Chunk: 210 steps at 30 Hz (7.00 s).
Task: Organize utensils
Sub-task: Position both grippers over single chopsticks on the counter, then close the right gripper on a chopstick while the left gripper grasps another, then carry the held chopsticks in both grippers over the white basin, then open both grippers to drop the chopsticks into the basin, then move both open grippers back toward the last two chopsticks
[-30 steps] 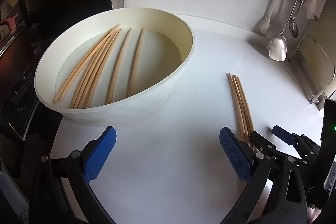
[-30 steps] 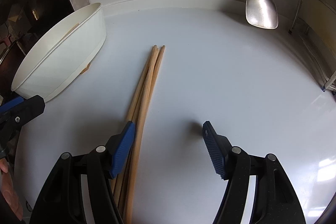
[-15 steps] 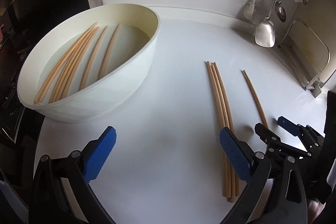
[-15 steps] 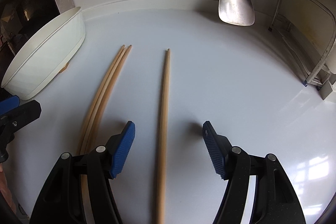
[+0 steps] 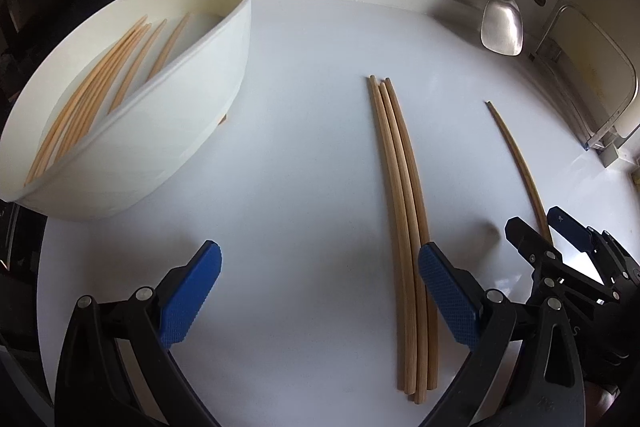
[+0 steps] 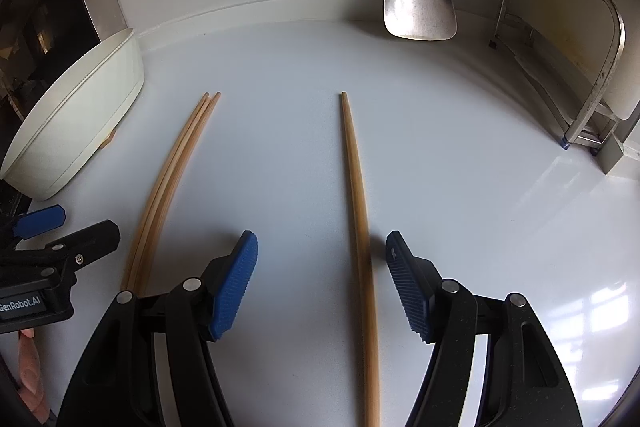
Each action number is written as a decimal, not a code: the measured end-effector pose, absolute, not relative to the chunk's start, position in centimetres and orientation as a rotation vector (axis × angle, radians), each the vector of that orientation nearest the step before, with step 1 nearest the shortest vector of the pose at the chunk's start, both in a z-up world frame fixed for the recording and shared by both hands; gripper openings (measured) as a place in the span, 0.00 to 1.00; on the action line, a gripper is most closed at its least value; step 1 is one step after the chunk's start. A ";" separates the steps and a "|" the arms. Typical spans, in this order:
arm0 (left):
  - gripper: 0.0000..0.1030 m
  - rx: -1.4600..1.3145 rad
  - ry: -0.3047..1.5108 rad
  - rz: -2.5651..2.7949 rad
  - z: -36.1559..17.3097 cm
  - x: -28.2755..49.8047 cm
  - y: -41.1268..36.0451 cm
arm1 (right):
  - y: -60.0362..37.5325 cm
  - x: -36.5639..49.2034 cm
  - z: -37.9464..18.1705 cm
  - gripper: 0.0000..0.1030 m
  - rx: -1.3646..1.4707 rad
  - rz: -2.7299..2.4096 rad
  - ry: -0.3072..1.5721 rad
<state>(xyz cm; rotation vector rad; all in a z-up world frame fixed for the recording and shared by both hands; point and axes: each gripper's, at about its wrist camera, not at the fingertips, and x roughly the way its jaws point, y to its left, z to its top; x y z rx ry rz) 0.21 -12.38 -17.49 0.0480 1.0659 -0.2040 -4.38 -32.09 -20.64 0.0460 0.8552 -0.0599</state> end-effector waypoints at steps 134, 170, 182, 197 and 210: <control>0.07 -0.028 1.152 -0.280 -11.0 16.7 11.2 | -5.2 13.7 -15.2 0.06 0.194 0.124 1.026; 0.87 -0.044 1.035 -0.190 -6.4 14.5 13.1 | -8.0 8.0 -10.8 0.32 0.186 0.114 0.933; 0.88 -0.034 1.019 -0.216 -4.7 9.5 8.8 | -14.4 1.0 -8.8 0.43 0.197 0.038 0.883; 0.93 0.047 0.940 -0.147 -3.1 1.2 -2.9 | -24.8 -5.0 -8.2 0.58 0.112 0.072 0.840; 0.94 0.080 0.965 -0.125 -6.9 -1.5 -6.4 | -28.5 -3.6 -14.3 0.60 0.139 0.080 0.889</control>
